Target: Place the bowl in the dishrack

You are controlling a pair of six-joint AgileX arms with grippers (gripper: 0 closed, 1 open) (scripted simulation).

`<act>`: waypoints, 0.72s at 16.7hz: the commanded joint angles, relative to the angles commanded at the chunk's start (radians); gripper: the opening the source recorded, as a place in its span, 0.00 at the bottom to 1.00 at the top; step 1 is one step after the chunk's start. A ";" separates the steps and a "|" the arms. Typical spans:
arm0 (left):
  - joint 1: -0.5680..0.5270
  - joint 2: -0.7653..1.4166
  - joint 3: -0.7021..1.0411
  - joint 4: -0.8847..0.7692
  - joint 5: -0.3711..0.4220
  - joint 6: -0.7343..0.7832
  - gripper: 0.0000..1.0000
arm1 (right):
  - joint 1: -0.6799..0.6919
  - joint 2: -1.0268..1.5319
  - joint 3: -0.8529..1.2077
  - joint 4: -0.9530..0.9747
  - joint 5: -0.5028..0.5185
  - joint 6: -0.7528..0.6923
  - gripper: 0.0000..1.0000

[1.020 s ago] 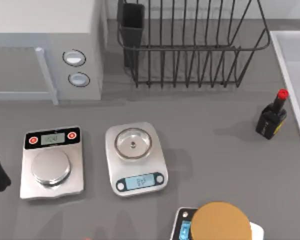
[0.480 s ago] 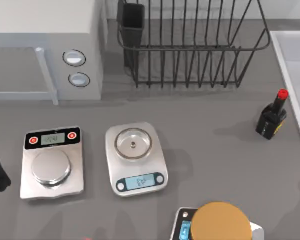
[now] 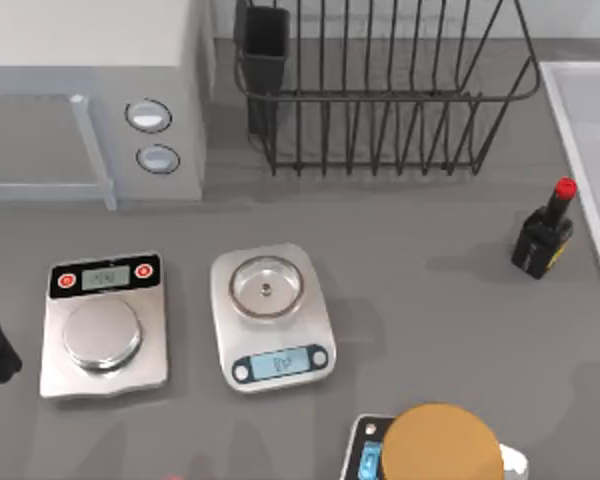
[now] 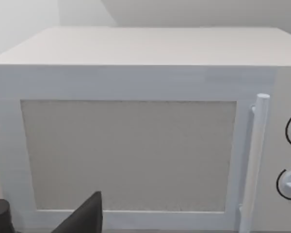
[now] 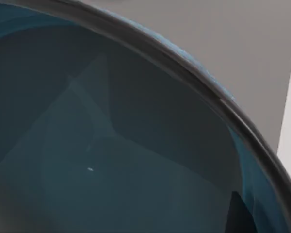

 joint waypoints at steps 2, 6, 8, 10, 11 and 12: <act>0.000 0.000 0.000 0.000 0.000 0.000 1.00 | 0.052 -0.008 0.002 0.049 0.035 0.028 0.00; 0.000 0.000 0.000 0.000 0.000 0.000 1.00 | 0.281 -0.038 -0.007 0.240 0.168 0.142 0.00; 0.000 0.000 0.000 0.000 0.000 0.000 1.00 | 0.445 -0.055 -0.024 0.367 0.254 0.219 0.00; 0.000 0.000 0.000 0.000 0.000 0.000 1.00 | 0.625 -0.070 -0.051 0.508 0.347 0.305 0.00; 0.000 0.000 0.000 0.000 0.000 0.000 1.00 | 0.718 -0.078 -0.068 0.582 0.395 0.350 0.00; 0.000 0.000 0.000 0.000 0.000 0.000 1.00 | 0.810 -0.087 -0.086 0.658 0.445 0.394 0.00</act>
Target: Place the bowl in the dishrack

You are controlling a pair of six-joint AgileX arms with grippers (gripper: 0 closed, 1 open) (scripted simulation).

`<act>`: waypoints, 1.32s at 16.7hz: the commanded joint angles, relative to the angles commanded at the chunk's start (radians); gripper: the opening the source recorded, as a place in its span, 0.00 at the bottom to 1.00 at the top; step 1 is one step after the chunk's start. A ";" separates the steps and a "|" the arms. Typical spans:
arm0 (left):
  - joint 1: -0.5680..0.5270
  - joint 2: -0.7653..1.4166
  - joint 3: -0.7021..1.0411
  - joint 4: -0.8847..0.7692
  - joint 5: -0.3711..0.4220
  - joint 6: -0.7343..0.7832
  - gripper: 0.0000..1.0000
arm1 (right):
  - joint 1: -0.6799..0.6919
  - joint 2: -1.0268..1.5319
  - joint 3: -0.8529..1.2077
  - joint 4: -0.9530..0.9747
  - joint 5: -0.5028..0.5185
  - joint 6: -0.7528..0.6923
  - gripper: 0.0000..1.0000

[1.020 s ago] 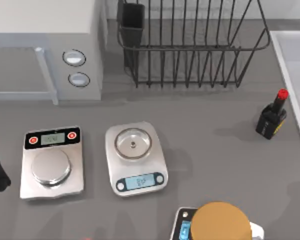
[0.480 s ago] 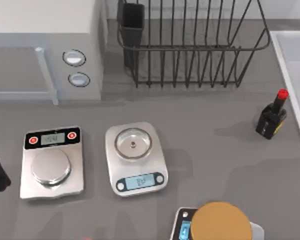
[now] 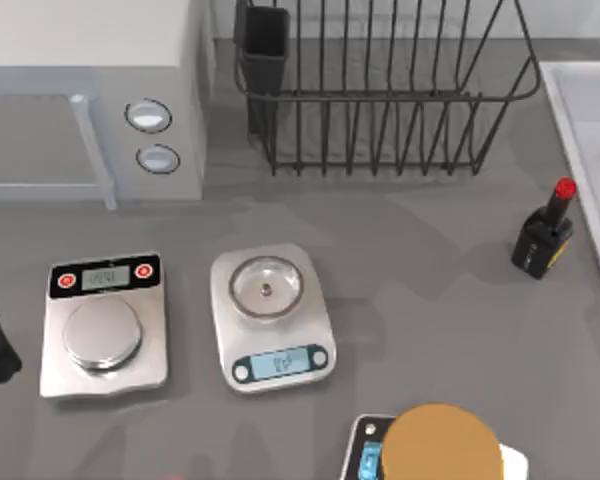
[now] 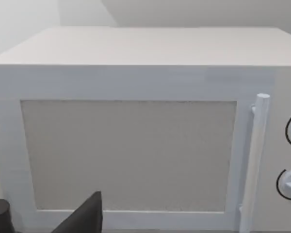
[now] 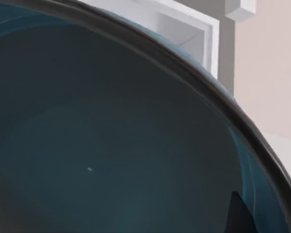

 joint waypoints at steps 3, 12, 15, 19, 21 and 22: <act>0.000 0.000 0.000 0.000 0.000 0.000 1.00 | 0.270 -0.028 -0.060 0.236 0.151 0.125 0.00; 0.000 0.000 0.000 0.000 0.000 0.000 1.00 | 0.867 -0.152 -0.191 0.834 0.555 0.321 0.00; 0.000 0.000 0.000 0.000 0.000 0.000 1.00 | 0.925 -0.177 -0.205 0.900 0.608 0.329 0.00; 0.000 0.000 0.000 0.000 0.000 0.000 1.00 | 0.926 -0.177 -0.205 0.902 0.610 0.329 0.00; 0.000 0.000 0.000 0.000 0.000 0.000 1.00 | 0.921 -0.171 -0.202 0.902 0.604 0.330 0.00; 0.000 0.000 0.000 0.000 0.000 0.000 1.00 | 0.914 -0.159 -0.203 0.913 0.598 0.330 0.00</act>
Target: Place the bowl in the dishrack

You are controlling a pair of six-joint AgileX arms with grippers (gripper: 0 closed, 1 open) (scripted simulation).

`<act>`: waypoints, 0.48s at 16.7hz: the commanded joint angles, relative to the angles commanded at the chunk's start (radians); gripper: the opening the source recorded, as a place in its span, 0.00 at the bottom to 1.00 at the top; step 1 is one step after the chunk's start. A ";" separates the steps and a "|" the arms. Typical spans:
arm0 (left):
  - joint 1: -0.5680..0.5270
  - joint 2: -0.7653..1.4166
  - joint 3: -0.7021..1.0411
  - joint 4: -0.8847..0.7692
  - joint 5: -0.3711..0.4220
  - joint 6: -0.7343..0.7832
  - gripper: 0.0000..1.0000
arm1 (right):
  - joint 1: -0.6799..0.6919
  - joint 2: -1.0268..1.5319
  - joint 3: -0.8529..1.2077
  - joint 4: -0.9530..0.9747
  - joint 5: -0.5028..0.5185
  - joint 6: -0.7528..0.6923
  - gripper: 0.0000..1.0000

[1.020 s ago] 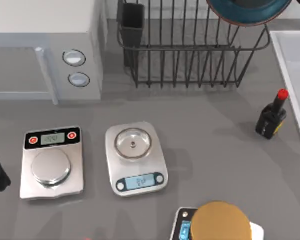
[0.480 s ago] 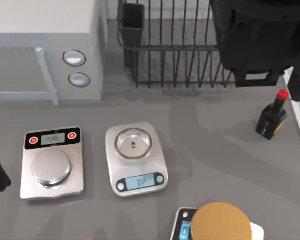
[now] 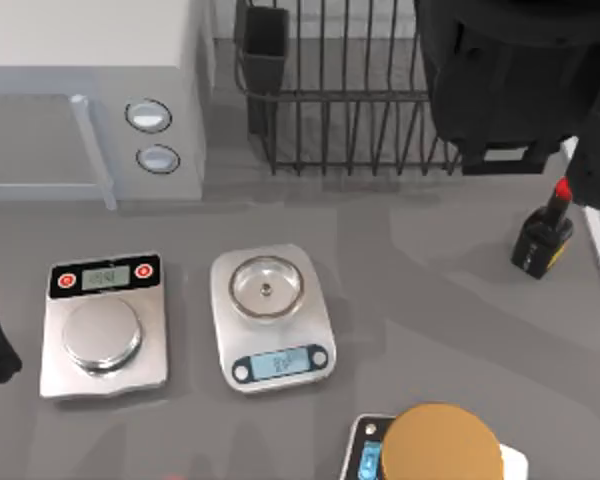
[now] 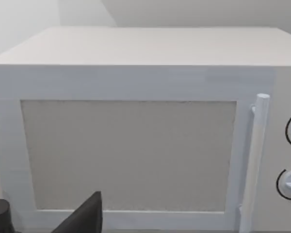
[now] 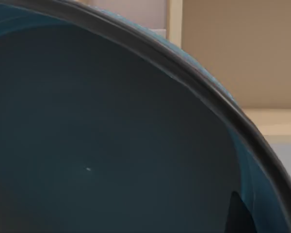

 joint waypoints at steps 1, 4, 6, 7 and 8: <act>0.000 0.000 0.000 0.000 0.000 0.000 1.00 | -0.013 0.023 -0.001 0.022 -0.012 -0.001 0.00; 0.000 0.000 0.000 0.000 0.000 0.000 1.00 | -0.081 0.144 -0.013 0.153 -0.081 -0.004 0.00; 0.000 0.000 0.000 0.000 0.000 0.000 1.00 | -0.145 0.249 -0.029 0.286 -0.145 -0.005 0.00; 0.000 0.000 0.000 0.000 0.000 0.000 1.00 | -0.180 0.304 -0.038 0.359 -0.180 -0.005 0.00; 0.000 0.000 0.000 0.000 0.000 0.000 1.00 | -0.217 0.358 -0.049 0.433 -0.215 -0.006 0.00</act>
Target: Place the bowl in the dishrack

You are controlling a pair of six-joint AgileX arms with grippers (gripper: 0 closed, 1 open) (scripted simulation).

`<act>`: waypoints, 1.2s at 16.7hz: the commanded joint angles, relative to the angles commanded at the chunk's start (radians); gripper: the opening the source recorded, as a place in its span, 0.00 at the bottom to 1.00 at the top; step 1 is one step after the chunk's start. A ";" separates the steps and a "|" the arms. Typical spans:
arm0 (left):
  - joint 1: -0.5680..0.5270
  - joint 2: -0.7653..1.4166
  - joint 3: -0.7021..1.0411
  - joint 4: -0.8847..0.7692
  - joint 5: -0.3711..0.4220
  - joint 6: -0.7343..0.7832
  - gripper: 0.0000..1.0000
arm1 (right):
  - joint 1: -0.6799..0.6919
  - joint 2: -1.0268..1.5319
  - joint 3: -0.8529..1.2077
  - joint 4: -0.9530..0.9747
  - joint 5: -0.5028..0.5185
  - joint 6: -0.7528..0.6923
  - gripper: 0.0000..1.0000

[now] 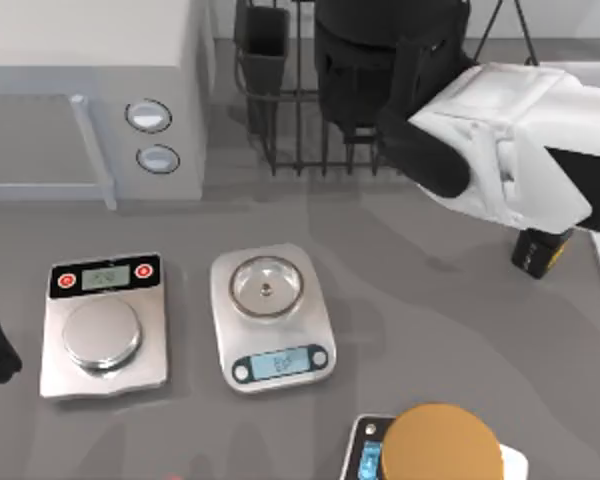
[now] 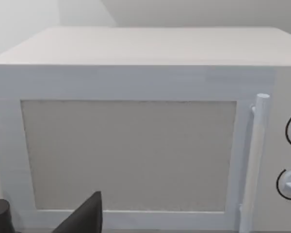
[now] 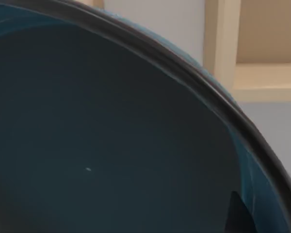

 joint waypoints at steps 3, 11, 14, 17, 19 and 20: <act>0.000 0.000 0.000 0.000 0.000 0.000 1.00 | -0.103 0.139 -0.032 0.182 -0.099 -0.003 0.00; 0.000 0.000 0.000 0.000 0.000 0.000 1.00 | -0.177 0.227 -0.058 0.280 -0.169 -0.009 0.00; 0.000 0.000 0.000 0.000 0.000 0.000 1.00 | -0.177 0.227 -0.058 0.280 -0.169 -0.009 0.23; 0.000 0.000 0.000 0.000 0.000 0.000 1.00 | -0.177 0.227 -0.058 0.280 -0.169 -0.009 0.45; 0.000 0.000 0.000 0.000 0.000 0.000 1.00 | -0.177 0.227 -0.058 0.280 -0.169 -0.009 0.60; 0.000 0.000 0.000 0.000 0.000 0.000 1.00 | -0.177 0.227 -0.058 0.280 -0.169 -0.009 0.68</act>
